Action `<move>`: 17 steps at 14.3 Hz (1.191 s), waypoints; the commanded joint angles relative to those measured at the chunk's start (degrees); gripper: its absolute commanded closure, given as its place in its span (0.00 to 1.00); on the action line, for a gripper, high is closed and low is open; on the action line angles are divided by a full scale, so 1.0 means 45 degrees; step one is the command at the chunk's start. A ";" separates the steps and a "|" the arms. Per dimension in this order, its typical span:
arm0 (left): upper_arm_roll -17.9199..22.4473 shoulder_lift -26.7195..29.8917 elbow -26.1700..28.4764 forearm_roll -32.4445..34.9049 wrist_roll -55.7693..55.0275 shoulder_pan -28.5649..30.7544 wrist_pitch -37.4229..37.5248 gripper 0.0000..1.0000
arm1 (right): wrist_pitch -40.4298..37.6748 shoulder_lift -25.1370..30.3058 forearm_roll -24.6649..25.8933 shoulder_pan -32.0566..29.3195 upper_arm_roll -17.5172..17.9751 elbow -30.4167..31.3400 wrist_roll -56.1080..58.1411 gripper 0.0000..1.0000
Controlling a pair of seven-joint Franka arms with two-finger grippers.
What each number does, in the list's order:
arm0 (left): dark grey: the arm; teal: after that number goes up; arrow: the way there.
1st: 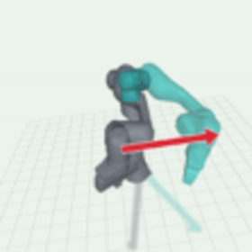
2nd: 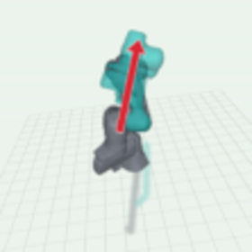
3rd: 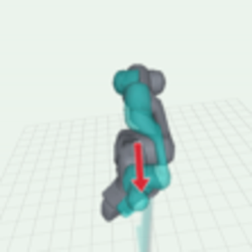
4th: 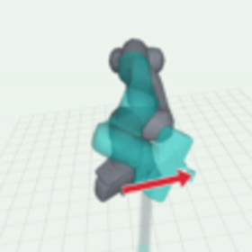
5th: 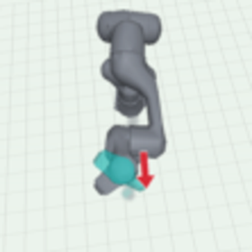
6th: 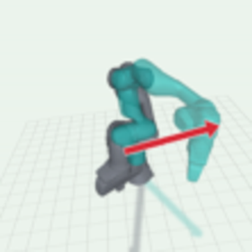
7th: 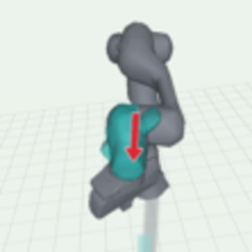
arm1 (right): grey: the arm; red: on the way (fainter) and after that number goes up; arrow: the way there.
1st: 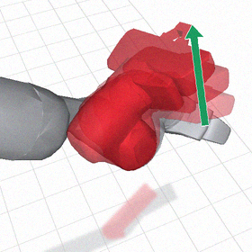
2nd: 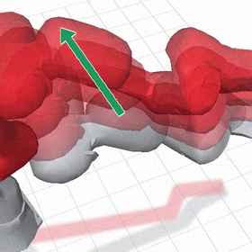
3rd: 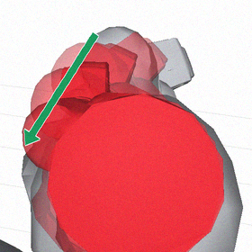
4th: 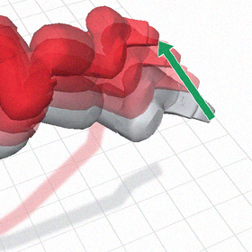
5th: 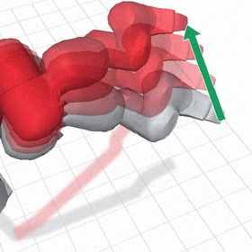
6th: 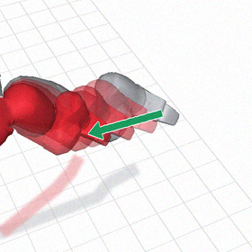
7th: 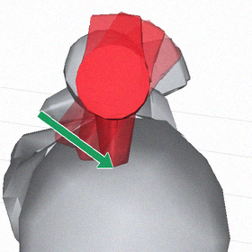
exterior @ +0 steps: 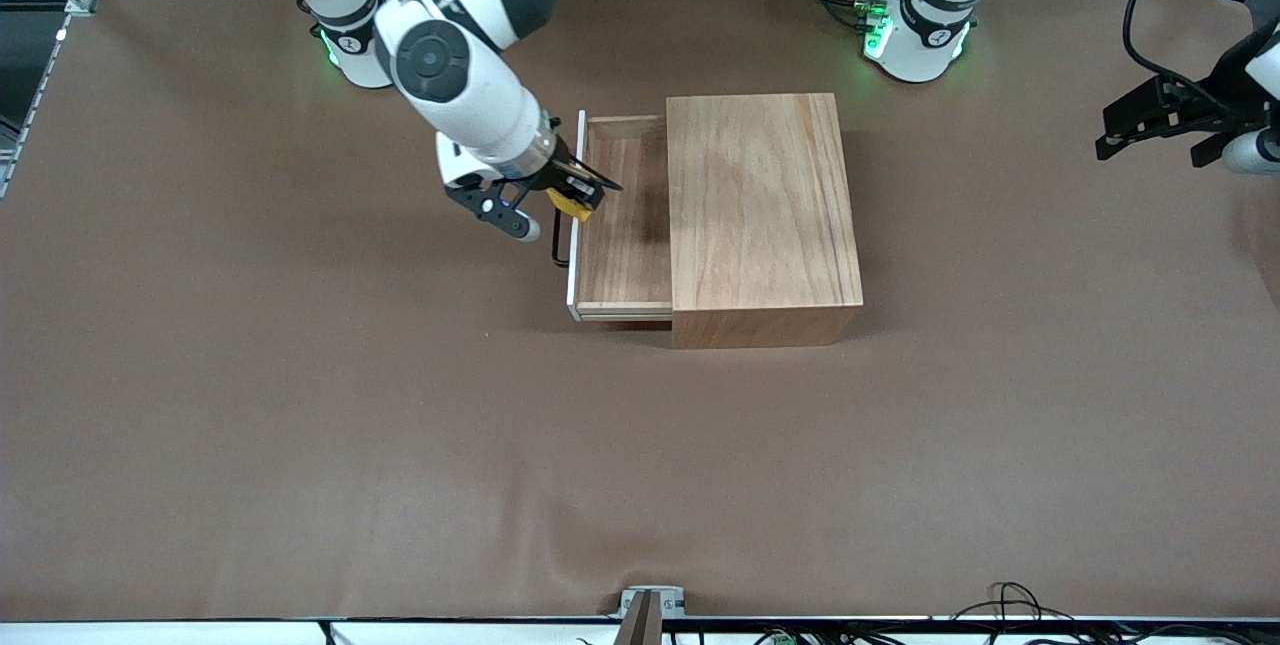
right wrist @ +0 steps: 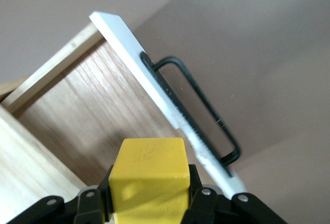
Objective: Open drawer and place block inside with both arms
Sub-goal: 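Carry the yellow cube with the right gripper over the open drawer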
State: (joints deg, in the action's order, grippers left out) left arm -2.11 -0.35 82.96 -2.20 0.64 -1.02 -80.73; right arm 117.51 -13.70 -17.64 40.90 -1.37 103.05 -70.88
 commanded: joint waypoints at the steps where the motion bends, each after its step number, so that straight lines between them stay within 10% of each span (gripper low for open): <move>1: 0.0157 0.0137 -0.0096 0.0274 0.0111 -0.0105 0.0206 0.00 | 0.0039 -0.0490 -0.0278 0.0228 -0.0184 -0.0535 -0.2597 1.00; 9: 0.0157 0.0216 -0.0057 0.0840 -0.0260 -0.0105 -0.0085 0.00 | 0.1247 -0.1328 -0.0123 0.1028 -0.0204 -0.0595 -0.9985 1.00; 17: 0.0216 0.0235 -0.0018 0.0664 -0.0260 -0.0066 -0.0106 0.00 | 0.2266 -0.2404 -0.0181 0.1381 -0.0204 -0.0595 -1.0576 0.97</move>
State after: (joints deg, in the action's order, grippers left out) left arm -1.33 0.30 82.86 0.30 0.00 -1.07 -80.92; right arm 127.85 -23.77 -17.77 46.69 -1.85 101.53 -117.49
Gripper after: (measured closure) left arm 0.000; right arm 0.441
